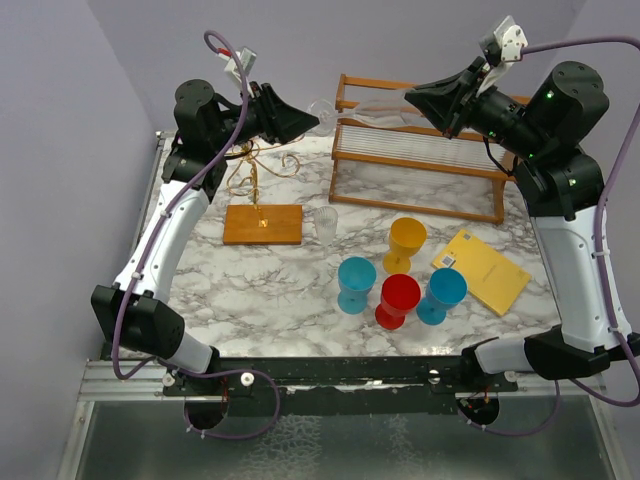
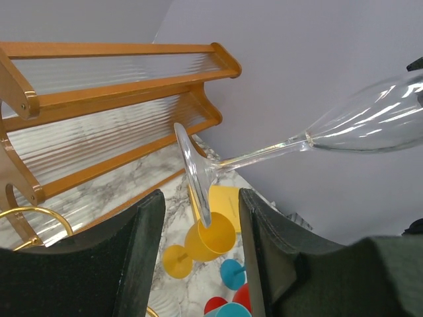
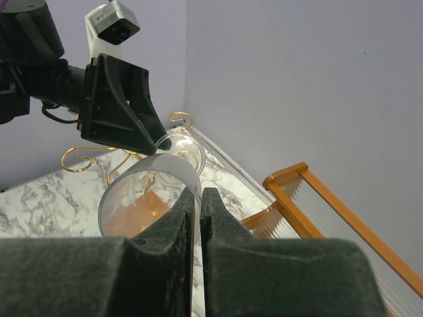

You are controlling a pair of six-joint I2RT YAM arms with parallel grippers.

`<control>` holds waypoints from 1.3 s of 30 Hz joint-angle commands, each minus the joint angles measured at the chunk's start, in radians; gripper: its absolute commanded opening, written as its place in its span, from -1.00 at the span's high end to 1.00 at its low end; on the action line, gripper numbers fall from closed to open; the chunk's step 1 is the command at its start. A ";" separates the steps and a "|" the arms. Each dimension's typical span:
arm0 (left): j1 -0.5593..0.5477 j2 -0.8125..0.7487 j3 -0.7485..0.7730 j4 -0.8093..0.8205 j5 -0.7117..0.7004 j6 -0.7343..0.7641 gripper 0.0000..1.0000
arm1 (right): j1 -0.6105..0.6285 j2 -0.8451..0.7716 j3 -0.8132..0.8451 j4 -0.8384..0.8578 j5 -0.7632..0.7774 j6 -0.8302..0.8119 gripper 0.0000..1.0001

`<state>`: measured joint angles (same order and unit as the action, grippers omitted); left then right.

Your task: Place the wine glass upside down on the wine glass rack

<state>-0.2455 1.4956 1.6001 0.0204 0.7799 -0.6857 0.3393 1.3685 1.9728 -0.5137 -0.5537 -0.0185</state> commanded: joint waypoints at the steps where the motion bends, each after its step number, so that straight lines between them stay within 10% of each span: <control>1: -0.006 -0.011 -0.006 0.042 0.028 -0.012 0.06 | 0.004 -0.020 0.009 0.058 -0.048 0.017 0.98; 20: -0.012 -0.002 -0.022 0.109 0.041 -0.033 1.00 | 0.004 -0.025 -0.021 0.061 -0.055 -0.011 0.97; 30: 0.048 -0.041 0.005 0.042 0.014 0.075 1.00 | 0.004 -0.058 -0.082 0.029 0.089 -0.142 -0.19; 39: 0.278 -0.099 0.035 0.007 -0.005 0.134 1.00 | 0.004 -0.091 -0.094 -0.029 0.237 -0.265 -0.47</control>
<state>-0.0528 1.4719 1.5719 0.0410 0.7914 -0.6216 0.3397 1.3209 1.8854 -0.5209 -0.4328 -0.2005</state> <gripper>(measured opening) 0.085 0.715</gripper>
